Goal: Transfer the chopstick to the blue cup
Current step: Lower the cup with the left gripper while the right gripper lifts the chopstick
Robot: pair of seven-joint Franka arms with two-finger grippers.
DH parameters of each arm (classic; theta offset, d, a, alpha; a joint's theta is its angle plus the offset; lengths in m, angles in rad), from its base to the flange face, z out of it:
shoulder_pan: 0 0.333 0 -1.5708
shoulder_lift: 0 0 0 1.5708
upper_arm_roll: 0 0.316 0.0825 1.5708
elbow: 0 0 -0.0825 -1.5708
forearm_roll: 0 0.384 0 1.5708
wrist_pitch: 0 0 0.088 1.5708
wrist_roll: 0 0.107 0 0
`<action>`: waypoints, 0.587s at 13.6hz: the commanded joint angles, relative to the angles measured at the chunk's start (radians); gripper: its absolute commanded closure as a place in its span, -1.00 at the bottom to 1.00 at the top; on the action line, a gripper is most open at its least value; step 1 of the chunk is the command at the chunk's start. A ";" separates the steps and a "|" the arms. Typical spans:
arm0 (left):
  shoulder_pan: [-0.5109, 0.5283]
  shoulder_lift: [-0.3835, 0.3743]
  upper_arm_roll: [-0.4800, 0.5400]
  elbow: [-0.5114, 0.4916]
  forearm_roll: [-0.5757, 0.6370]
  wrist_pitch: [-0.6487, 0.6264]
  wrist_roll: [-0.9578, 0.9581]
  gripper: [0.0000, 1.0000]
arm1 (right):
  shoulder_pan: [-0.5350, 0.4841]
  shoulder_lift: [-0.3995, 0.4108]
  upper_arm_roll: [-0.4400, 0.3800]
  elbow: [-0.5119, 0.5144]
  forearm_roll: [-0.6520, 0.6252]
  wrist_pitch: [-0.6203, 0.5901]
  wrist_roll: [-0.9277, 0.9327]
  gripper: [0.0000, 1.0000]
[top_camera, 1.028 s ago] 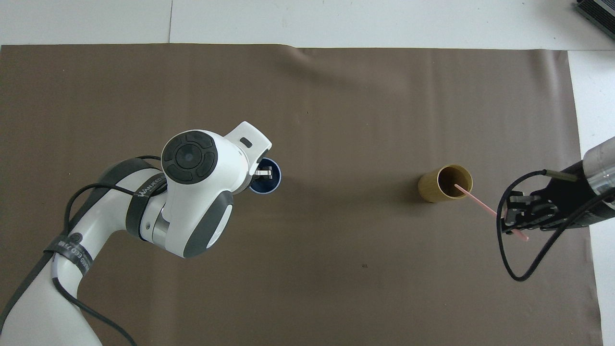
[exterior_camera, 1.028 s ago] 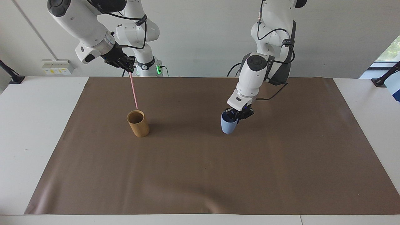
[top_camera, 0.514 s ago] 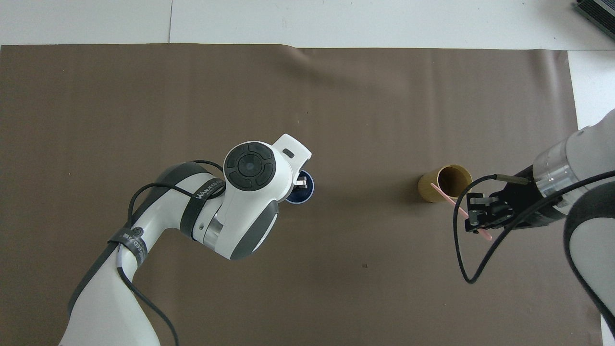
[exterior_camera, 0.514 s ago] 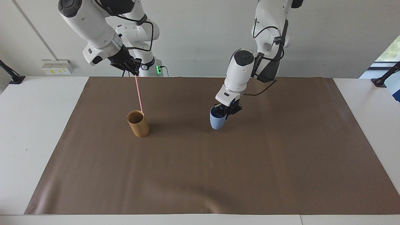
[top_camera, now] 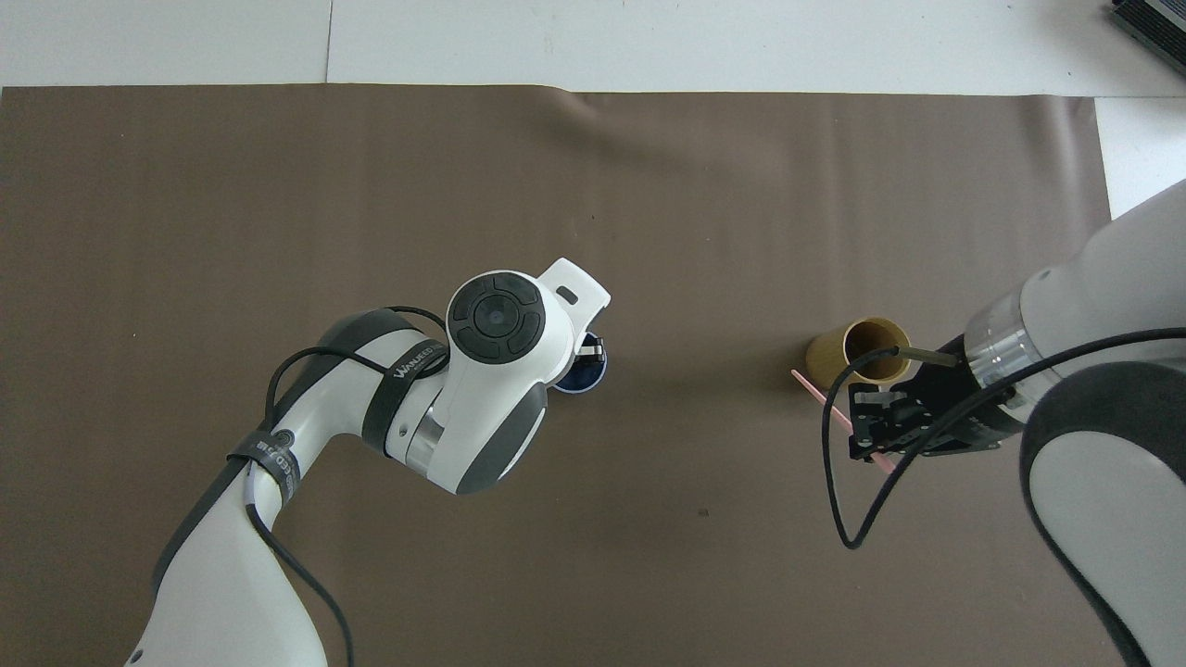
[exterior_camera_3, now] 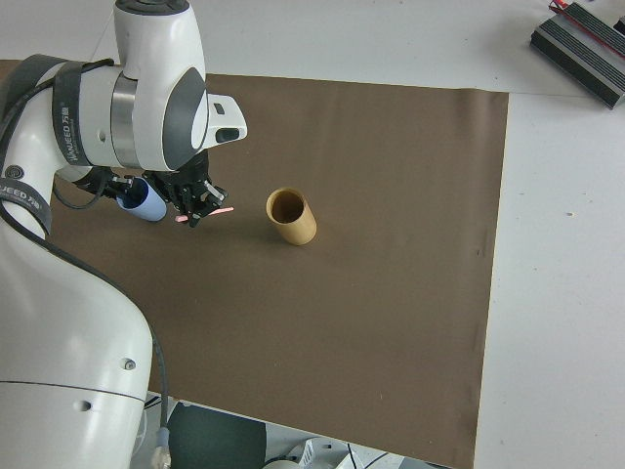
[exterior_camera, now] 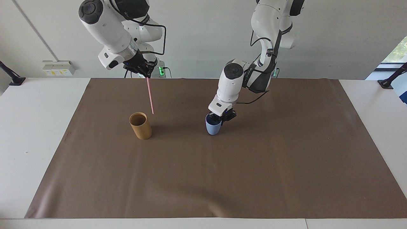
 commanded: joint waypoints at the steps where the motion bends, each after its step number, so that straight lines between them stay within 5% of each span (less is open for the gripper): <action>1: -0.005 -0.068 0.019 -0.004 -0.015 -0.016 0.056 -1.00 | 0.024 -0.028 0.002 -0.031 0.042 0.050 0.067 1.00; 8: 0.202 -0.290 0.028 -0.021 -0.012 -0.174 0.367 -1.00 | 0.138 -0.002 0.004 -0.015 0.139 0.158 0.346 1.00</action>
